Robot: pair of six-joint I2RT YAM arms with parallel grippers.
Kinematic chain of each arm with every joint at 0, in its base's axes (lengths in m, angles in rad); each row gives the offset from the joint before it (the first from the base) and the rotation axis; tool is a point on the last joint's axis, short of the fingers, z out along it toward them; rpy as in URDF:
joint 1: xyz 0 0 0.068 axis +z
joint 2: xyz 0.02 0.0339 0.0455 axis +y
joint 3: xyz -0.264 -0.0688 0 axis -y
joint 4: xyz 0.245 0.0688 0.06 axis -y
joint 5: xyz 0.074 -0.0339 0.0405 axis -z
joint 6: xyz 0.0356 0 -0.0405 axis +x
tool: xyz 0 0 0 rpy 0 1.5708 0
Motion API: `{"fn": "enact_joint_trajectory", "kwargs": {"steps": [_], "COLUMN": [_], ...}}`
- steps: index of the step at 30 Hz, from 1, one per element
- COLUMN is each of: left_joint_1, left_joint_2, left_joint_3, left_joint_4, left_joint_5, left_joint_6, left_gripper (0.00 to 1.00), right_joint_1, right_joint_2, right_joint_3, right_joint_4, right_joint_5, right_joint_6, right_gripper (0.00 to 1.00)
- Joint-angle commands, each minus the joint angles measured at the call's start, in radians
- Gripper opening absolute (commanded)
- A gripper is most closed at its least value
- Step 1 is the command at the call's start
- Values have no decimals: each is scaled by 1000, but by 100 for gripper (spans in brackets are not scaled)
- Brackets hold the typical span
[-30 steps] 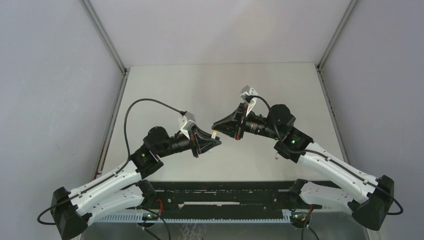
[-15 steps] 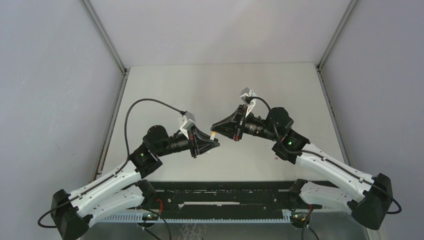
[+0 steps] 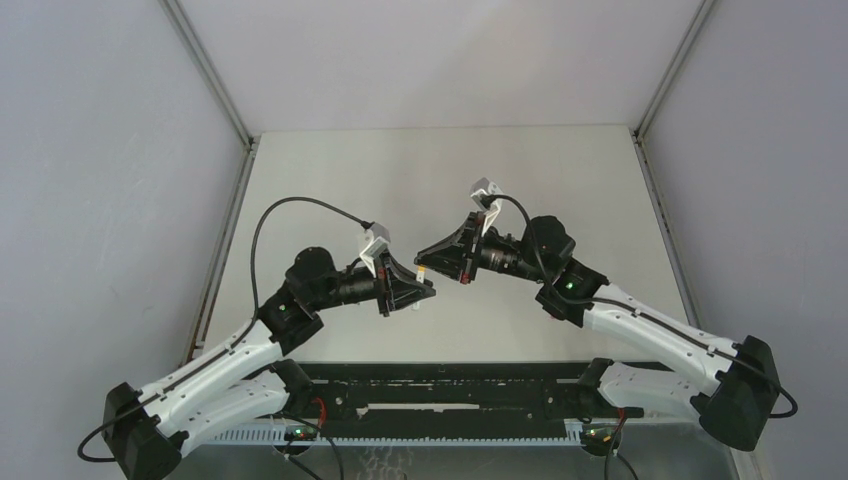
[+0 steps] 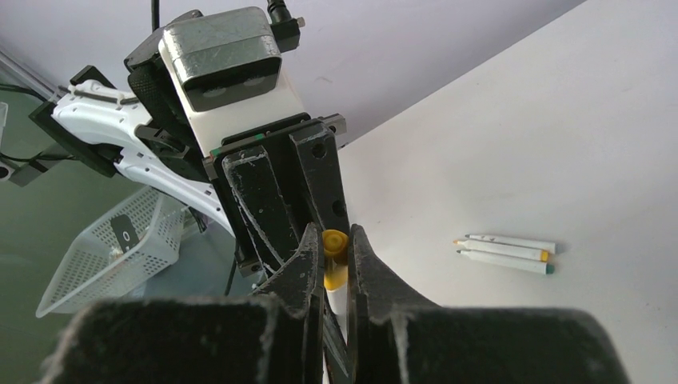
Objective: Insert the pens into the pen caps
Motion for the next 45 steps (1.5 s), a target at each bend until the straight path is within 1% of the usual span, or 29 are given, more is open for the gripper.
{"fn": "enact_joint_trajectory", "kwargs": {"steps": [1,6,11,17,21,25,29,32,33,34,35,36,37,38,39,41,43,45], "left_joint_1": [46,76,99,129,143,157,158,159,159,158,158,158,158,157,158,158,158,158], "left_joint_2": [-25,-24,-25,-35,-36,-36,-33,-25,-23,-21,-23,-28,-35,-46,-62,-104,-151,-191], "left_joint_3": [110,127,132,124,118,112,108,105,103,99,92,79,61,42,27,6,2,22], "left_joint_4": [373,350,343,377,414,430,432,422,404,388,374,365,360,353,340,284,188,56], "left_joint_5": [-183,-195,-190,-144,-95,-82,-87,-80,-74,-65,-55,-52,-50,-48,-50,-68,-127,-243], "left_joint_6": [4,20,26,3,-22,-40,-39,-31,-24,-16,-8,-5,-4,-5,-4,10,43,57], "left_gripper": [0,0,0,0,0,0,0,0,3,13,28,40,50,58,63,79,84,89], "right_joint_1": [126,137,136,148,158,163,162,140,129,113,90,69,46,20,-7,-77,-156,-246], "right_joint_2": [96,113,132,145,159,161,150,106,90,71,51,32,10,-10,-38,-80,-115,-127], "right_joint_3": [-99,-107,-107,-109,-110,-112,-110,-105,-92,-71,-53,-34,-16,0,17,35,37,36], "right_joint_4": [-321,-385,-436,-456,-454,-455,-458,-425,-433,-449,-463,-475,-485,-504,-526,-570,-621,-694], "right_joint_5": [-236,-217,-242,-339,-400,-443,-405,-283,-216,-142,-55,20,98,171,249,335,381,407], "right_joint_6": [79,75,39,-36,-55,-62,-47,4,12,14,17,20,19,19,11,2,-3,-7], "right_gripper": [0,0,0,0,0,0,0,0,0,0,0,0,0,0,0,0,0,0]}}
